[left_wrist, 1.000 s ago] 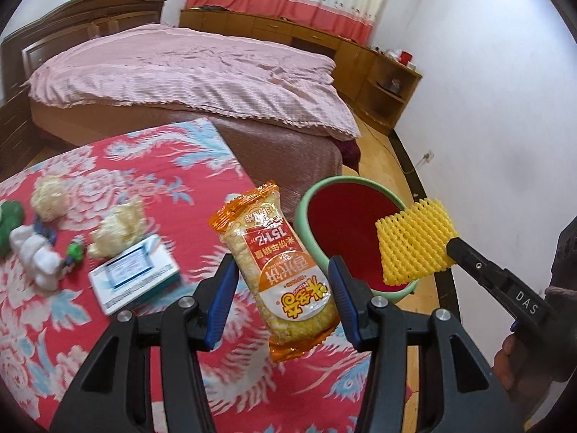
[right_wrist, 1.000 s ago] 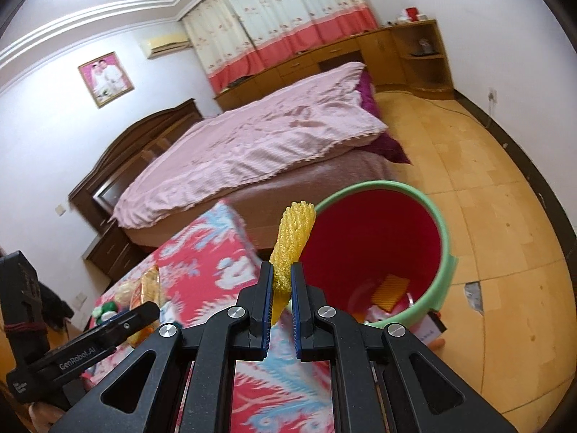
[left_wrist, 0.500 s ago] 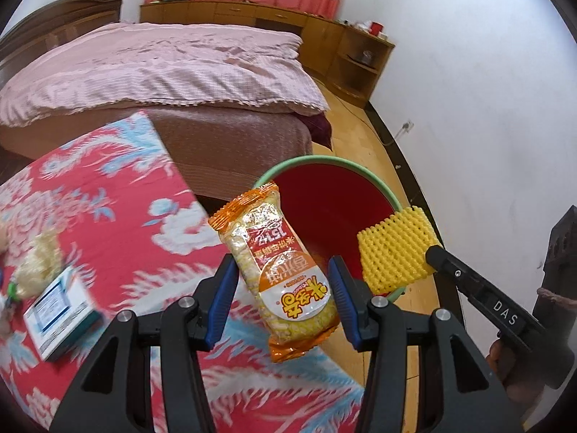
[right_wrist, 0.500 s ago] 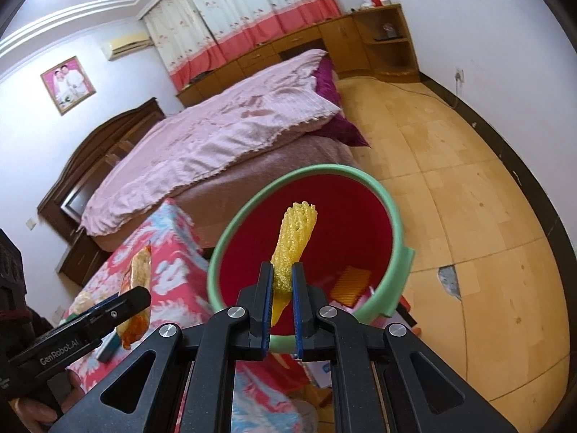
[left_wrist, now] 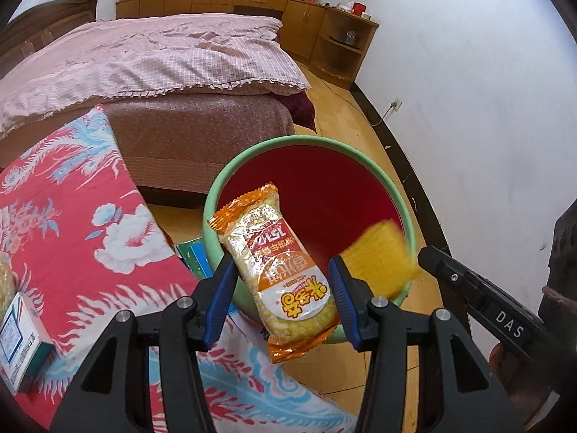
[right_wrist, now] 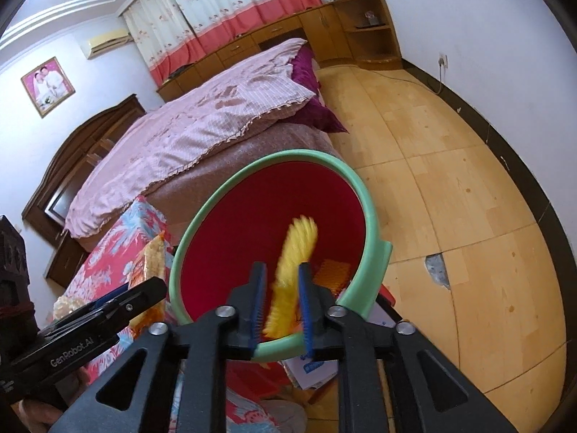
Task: Collect trash
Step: 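Carry the snack bag and foam net over the red bucket and open both grippers, then withdraw both open grippers from the bucket back toward the table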
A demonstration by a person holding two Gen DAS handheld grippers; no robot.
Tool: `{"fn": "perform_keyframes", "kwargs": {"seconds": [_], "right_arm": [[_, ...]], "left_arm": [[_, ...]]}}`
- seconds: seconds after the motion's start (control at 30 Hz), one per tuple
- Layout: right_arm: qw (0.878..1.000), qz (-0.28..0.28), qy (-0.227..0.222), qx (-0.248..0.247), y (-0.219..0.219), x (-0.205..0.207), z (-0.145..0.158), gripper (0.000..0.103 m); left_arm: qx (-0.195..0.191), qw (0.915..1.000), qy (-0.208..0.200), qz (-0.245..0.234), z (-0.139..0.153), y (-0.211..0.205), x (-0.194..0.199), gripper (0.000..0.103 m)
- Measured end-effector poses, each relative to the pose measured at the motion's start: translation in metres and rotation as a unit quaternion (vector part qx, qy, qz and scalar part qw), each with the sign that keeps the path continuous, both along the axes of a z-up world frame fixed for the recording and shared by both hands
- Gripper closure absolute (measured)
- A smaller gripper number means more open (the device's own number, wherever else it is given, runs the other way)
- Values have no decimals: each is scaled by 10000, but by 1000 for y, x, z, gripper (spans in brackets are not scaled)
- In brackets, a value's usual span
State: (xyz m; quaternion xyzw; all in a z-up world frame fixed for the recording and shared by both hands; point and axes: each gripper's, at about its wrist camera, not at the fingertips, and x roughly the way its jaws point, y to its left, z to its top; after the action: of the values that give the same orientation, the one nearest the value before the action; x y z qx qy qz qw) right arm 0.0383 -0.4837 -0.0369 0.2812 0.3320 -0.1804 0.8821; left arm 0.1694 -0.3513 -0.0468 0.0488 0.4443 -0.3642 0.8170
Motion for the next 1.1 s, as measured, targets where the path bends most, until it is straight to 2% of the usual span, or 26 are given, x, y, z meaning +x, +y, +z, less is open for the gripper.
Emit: {"fn": "perform_keyframes", "kwargs": {"seconds": [0.37,0.63,0.73,0.97,1.1], "right_arm": [[10000,-39,-66,61,-3,-3,2,77],[10000,63,-16,44,7,-5,6,73],[9999,118,35,48,12,-5,7,60],[9994,301,99,117,27,-4,10,58],[9991,408,55,101,39,-4,14,47]], "left_arm": [[-32,10000,-50,75,2,3,3,47],[-94,9995,-49,291,11,24,0,47],[-127,9991,-45,400,13,37,-3,47],[-151,9969,-100,768,23,74,-9,47],[-167,9946,-150,1009,29,96,-10,47]]}}
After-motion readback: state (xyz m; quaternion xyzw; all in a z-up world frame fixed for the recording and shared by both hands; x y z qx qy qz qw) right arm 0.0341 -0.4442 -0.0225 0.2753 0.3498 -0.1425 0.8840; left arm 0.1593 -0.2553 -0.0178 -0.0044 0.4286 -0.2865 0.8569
